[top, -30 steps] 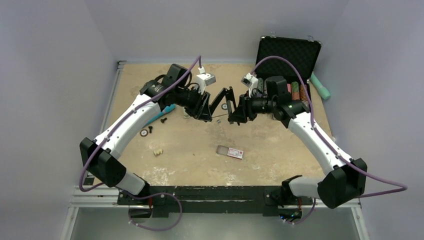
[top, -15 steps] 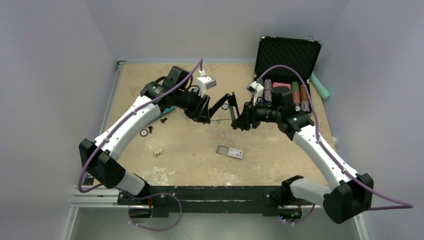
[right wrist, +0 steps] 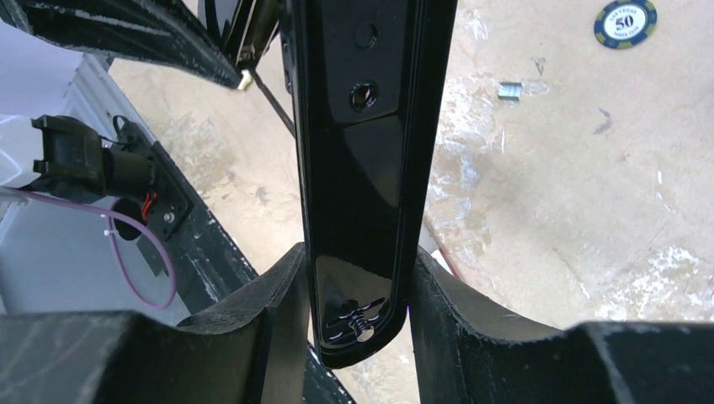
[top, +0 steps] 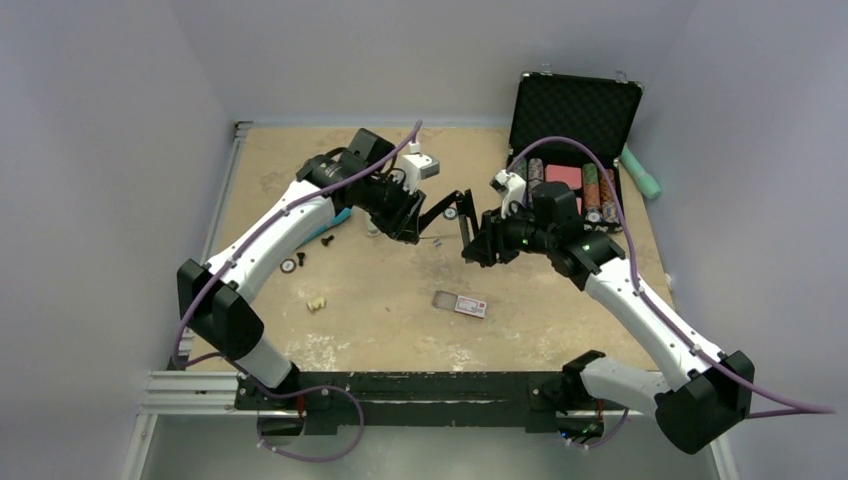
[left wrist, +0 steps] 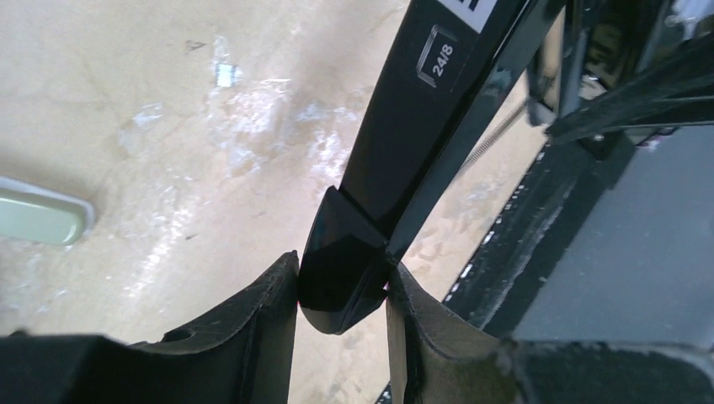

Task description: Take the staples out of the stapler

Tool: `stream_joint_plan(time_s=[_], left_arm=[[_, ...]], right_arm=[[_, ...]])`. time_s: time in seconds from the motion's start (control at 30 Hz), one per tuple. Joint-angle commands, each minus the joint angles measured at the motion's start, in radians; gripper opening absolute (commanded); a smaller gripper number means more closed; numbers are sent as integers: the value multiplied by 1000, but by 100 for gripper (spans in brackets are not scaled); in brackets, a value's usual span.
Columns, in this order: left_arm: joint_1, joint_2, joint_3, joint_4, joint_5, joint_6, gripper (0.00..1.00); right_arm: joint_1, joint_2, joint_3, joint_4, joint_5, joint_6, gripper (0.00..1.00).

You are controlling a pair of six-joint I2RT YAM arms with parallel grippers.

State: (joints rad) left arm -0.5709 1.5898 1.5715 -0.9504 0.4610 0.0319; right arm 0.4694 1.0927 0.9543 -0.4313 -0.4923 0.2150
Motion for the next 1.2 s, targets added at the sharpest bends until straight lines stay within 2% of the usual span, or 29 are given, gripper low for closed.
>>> stream_joint_plan(time_s=[0.0,0.3,0.53,0.87,1.17], left_arm=[[49,32,44,60,-356,39,0],[80,94,44,152,-368,67,0],[82,-18,-130,393,-415,117,0],[82,-13,-123,364,-363,74,0],[82,-60,-111,278,-246,-52,0]], right_arm=[[28,-50,47,-76,36,38,0],[103,-92,31,-95,61,101,0],[117,-72,53,-124,92,93,0],[119,-14,77,-82,79,94,0],[120,76,174,-29,57,95,0]])
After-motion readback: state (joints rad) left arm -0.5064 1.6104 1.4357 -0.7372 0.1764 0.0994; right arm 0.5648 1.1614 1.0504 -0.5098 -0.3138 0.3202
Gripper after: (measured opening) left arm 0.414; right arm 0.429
